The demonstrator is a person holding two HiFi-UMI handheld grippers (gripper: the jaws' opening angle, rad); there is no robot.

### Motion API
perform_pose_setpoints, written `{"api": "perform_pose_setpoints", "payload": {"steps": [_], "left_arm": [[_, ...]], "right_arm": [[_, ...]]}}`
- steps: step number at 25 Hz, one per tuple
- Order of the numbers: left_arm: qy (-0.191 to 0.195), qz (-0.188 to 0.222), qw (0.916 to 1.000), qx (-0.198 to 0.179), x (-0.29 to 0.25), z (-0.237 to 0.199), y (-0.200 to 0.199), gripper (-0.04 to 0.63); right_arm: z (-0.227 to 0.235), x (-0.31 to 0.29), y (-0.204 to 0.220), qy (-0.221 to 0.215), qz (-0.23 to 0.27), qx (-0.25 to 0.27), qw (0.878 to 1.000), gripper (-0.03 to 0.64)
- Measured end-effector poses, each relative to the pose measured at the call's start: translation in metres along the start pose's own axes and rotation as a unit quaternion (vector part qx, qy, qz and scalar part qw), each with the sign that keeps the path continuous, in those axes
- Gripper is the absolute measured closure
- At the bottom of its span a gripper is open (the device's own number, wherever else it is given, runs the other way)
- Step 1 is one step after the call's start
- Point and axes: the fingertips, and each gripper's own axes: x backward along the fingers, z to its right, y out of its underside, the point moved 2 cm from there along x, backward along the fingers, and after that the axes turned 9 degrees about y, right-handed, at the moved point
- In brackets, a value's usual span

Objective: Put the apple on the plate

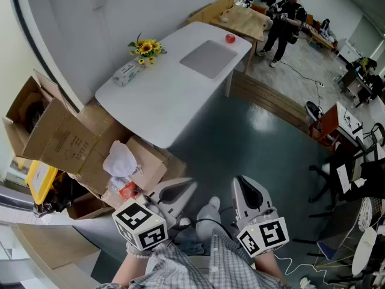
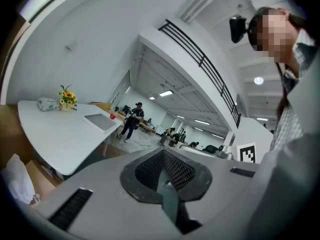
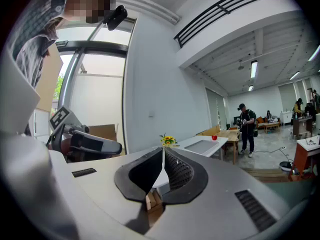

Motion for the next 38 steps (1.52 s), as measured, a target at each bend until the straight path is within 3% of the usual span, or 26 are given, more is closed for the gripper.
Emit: {"api": "perform_pose_setpoints", "payload": {"steps": [8,17,25,29,38], "left_arm": [[-0.011,-0.003,0.9999,-0.009,-0.005,-0.011,-0.006,0.584],[-0.014,-0.003,0.9998,-0.014,-0.032,-0.022,-0.013,0.585],[-0.028,0.021,0.999,-0.027,-0.078,-0.036,-0.043,0.584],[-0.026,0.034,0.9984,-0.036,-0.112,-0.038,-0.061,0.584],[-0.02,0.029,0.9982,-0.048,-0.188,-0.047,-0.072,0.584]], "right_arm": [[0.001,-0.018,-0.004,-0.011,0.003,0.008,1.0,0.586],[0.034,-0.04,-0.003,0.009,-0.001,-0.025,1.0,0.586],[0.072,-0.081,-0.027,-0.021,0.017,-0.011,1.0,0.586],[0.1,-0.098,-0.043,-0.026,0.032,0.01,0.999,0.586],[0.184,-0.116,-0.048,-0.001,0.039,-0.007,0.999,0.586]]}}
